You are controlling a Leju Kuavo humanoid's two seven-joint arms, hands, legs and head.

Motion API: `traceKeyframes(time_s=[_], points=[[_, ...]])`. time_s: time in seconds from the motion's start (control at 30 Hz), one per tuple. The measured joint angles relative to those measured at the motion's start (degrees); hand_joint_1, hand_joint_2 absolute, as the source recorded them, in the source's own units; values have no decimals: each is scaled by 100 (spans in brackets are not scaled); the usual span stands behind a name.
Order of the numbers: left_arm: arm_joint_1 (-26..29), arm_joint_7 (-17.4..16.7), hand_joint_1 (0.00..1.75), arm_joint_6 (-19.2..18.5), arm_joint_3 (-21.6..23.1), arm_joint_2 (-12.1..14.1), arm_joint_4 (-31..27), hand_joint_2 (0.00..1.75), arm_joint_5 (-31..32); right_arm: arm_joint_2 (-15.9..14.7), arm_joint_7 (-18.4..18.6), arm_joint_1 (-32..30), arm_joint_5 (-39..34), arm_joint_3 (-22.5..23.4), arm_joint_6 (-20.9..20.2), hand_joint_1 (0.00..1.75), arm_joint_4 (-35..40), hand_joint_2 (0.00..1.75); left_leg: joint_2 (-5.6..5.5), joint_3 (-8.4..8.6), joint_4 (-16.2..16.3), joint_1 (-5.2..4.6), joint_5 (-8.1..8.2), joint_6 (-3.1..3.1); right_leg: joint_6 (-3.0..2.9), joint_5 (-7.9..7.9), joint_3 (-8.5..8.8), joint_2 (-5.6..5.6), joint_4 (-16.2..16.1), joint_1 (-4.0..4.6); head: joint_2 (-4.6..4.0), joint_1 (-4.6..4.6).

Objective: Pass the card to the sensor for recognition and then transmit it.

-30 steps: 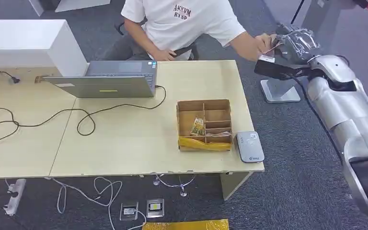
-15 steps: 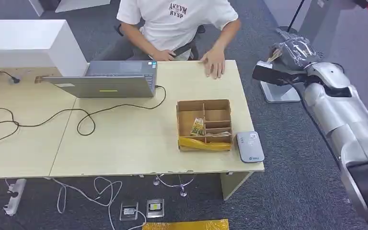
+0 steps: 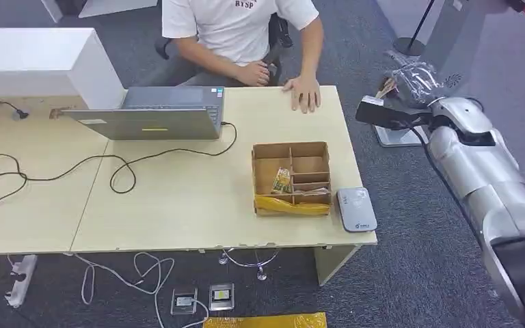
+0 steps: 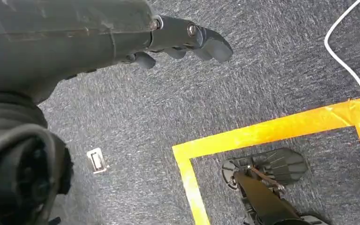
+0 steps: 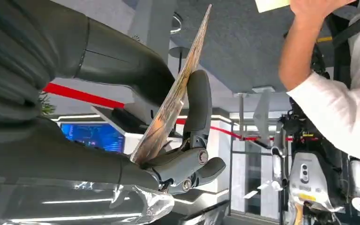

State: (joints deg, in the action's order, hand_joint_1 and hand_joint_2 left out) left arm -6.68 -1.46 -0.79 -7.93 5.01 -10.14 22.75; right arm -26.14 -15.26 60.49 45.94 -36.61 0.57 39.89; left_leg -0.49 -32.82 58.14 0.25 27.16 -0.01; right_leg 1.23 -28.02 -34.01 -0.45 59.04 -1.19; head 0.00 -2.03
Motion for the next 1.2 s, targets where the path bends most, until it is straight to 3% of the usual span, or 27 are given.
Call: traceKeyframes(time_s=[0.2,0.43,0.7,1.2], points=[[3,-7,0,94,-4,-11,2,0,-66,-112,173,-353,-22,9,-477,175,482,175,0,2,0,0,0,0,0,0,1,0,-1,0,0,4],[12,-11,0,234,-15,-26,7,0,-79,-540,563,-1255,-336,295,-976,175,1613,175,-1,1,0,0,4,-1,0,0,1,0,-2,0,0,0],[13,-15,0,232,-20,-52,11,0,-112,-901,684,-1960,-448,599,-1187,175,2626,175,6,5,0,0,6,-2,0,0,1,12,-2,0,0,2],[9,-37,0,321,-63,-101,15,0,-116,-999,946,-2559,-463,870,-1362,175,3552,175,6,4,0,0,6,-2,0,0,1,14,-2,0,0,0]])
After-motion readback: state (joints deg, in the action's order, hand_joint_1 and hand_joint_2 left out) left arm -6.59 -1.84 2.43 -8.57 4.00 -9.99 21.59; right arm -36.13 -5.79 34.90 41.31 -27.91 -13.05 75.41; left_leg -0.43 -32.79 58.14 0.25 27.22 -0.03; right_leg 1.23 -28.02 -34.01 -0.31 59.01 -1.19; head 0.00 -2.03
